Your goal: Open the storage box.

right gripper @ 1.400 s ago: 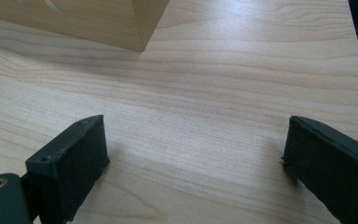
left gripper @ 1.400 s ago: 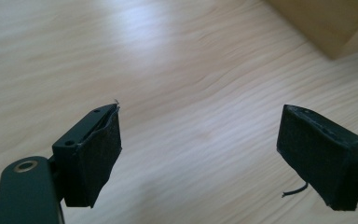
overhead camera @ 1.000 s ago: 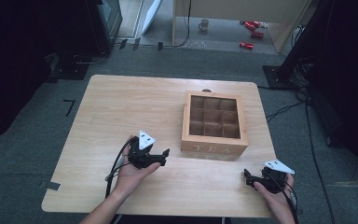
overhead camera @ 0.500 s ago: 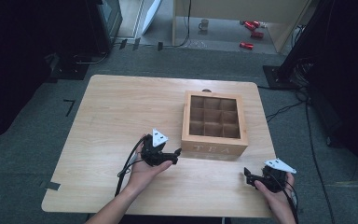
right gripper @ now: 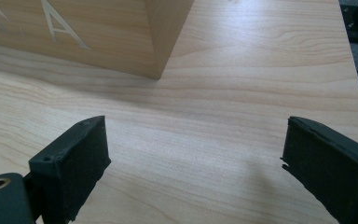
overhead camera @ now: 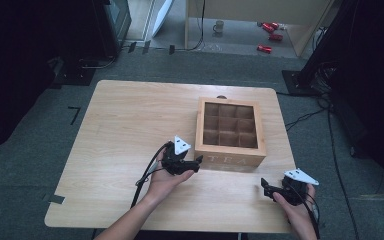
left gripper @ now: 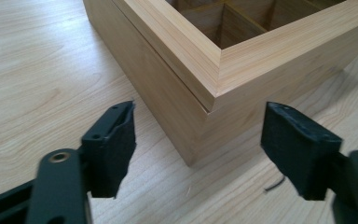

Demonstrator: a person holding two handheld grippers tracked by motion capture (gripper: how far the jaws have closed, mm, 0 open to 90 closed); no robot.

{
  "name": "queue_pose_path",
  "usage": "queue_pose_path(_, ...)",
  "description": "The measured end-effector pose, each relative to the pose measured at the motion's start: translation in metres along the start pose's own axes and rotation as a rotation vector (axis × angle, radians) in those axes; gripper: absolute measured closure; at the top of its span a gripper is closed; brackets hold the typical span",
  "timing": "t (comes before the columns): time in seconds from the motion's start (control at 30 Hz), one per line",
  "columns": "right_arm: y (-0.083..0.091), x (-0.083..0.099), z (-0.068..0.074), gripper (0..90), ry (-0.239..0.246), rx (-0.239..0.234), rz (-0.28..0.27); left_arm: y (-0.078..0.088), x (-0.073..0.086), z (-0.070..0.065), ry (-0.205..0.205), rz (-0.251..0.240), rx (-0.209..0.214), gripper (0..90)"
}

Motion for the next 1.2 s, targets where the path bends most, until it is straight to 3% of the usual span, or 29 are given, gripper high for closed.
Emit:
queue_pose_path(0.17,0.001,-0.007,0.005,9.4,0.000,-0.015,-0.017,-0.006,-0.001,0.001,0.009,0.007,-0.005,39.9)
queue_pose_path(0.43,0.003,-0.016,0.009,12.6,-0.015,-0.032,-0.040,-0.007,-0.003,-0.009,0.011,-0.004,0.050,53.1)
queue_pose_path(0.83,0.005,-0.033,0.010,13.4,-0.030,-0.036,-0.071,-0.004,-0.002,-0.007,-0.004,0.001,0.064,58.8)
queue_pose_path(1.1,0.002,-0.037,0.017,13.5,-0.011,-0.045,-0.072,-0.003,-0.007,-0.007,-0.024,-0.024,0.032,62.0)
queue_pose_path(1.2,0.002,-0.037,0.017,13.6,-0.010,-0.047,-0.072,-0.002,-0.007,-0.007,-0.014,-0.024,0.038,62.6)
Point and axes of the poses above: each handheld gripper's, and its own axes: y roughly backward along the jaws, x roughly out of its underside, z roughly to its left, the point moved 10 cm from there along -y, roughly forward along the jaws, and after that the axes turned 5 degrees about -x, right-handed, at the moved point
